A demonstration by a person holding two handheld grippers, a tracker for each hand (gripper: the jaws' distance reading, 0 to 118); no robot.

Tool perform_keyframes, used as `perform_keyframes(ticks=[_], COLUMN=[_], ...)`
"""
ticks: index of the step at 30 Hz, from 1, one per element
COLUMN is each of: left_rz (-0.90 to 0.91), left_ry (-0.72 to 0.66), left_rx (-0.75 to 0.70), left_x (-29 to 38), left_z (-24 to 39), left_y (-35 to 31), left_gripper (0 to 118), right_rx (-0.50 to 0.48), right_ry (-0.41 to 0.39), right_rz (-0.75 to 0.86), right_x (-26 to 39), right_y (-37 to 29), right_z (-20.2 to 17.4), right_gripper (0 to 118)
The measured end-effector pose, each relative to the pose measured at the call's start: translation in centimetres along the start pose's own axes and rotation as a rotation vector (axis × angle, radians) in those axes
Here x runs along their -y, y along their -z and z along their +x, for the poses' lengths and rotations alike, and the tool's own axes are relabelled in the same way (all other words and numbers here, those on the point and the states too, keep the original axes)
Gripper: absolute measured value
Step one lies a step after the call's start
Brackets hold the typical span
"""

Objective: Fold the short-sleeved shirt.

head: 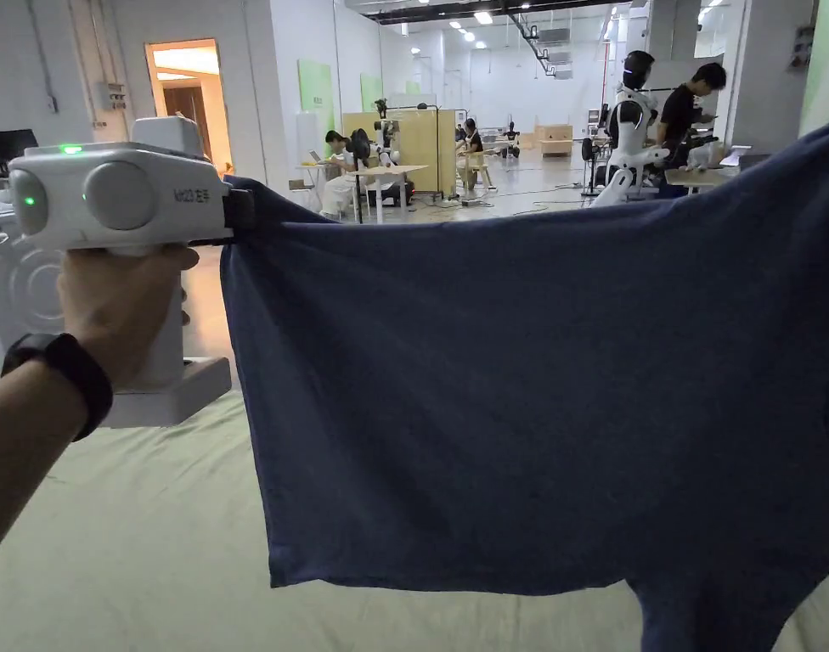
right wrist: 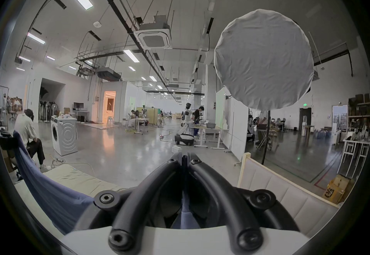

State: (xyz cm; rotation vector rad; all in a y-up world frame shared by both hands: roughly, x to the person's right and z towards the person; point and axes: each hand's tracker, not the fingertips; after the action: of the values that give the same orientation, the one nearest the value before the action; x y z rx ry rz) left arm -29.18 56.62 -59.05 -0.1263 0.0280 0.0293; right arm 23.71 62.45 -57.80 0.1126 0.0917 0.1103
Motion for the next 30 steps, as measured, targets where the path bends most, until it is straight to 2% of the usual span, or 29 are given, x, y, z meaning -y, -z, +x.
perform_keyframes(ticks=[2, 4, 5, 7, 8, 13, 14, 15, 16, 17, 18, 20, 22, 27, 28, 29, 30], left_rz=[-0.022, -0.045, -0.059, -0.103, -0.129, -0.229, -0.244, -0.250, -0.272, -0.257, -0.261, -0.263, -0.280, -0.338, -0.339, -0.346, -0.355], left_ry=[0.002, -0.003, -0.012, -0.040, -0.047, -0.049, -0.088, -0.131, -0.165, -0.186, -0.157, -0.136, -0.052, -0.113, -0.122, -0.124, -0.118], left_rx=[-0.005, -0.011, -0.001, 0.003, 0.008, 0.018, 0.034, 0.056, 0.068, 0.076, 0.110, 0.138, 0.200, 0.214, 0.200, 0.202, 0.217], left_x=[0.9, 2.3, 3.6, 6.0, 7.7, 16.3, 18.0, 19.5, 20.8, 22.2, 23.4, 25.9, 28.1, 35.3, 36.5, 37.9, 39.1], left_z=[-0.1, -0.2, -0.4, -0.5, -0.6, -0.4, -0.7, -1.0, -1.2, -1.7, -1.9, -2.1, -1.9, -2.4, -2.5, -2.8, -3.2], left_y=[1.1, 1.9, 2.3, 3.0, 3.5, 2.7, 1.9, 1.3, 0.4, -0.1, -1.5, -4.9, -8.0, -16.1, -17.3, -18.8, -19.9], left_gripper=[6, 6, 6, 6, 6, 6, 6, 6, 6, 6, 6, 6, 6, 6, 6, 6, 6], right_rx=[0.000, -0.006, -0.015, -0.050, -0.008, -0.064, -0.087, -0.092, -0.122, -0.074, -0.134, -0.153, -0.186, -0.199, -0.224, -0.284, -0.281], right_ry=[-0.030, -0.120, -0.132, -0.093, -0.084, -0.108, -0.036, -0.048, 0.016, 0.065, 0.102, 0.054, 0.006, 0.101, 0.111, 0.168, 0.136], right_rz=[-0.020, -0.045, -0.066, -0.079, -0.120, -0.294, -0.315, -0.303, -0.362, -0.313, -0.359, -0.384, -0.386, -0.416, -0.422, -0.488, -0.435], right_x=[0.6, 1.7, 2.4, 4.4, 6.3, 13.9, 15.8, 17.1, 18.8, 20.0, 21.4, 23.6, 25.9, 30.8, 31.3, 32.7, 33.3], right_y=[0.4, 0.9, 0.9, 0.5, 1.9, 1.7, 1.0, 0.2, -0.7, -2.9, -4.4, -7.9, -12.2, -25.1, -26.7, -29.0, -31.1], right_z=[-0.7, -1.8, -2.2, -2.4, -1.0, -1.6, -1.4, -1.1, -0.9, -0.6, -0.3, -0.3, -0.4, -2.5, -2.8, -3.2, -3.8], right_gripper=[4, 4, 4, 4, 4, 4, 4, 4, 4, 4, 4, 4, 4, 4, 4, 4, 4])
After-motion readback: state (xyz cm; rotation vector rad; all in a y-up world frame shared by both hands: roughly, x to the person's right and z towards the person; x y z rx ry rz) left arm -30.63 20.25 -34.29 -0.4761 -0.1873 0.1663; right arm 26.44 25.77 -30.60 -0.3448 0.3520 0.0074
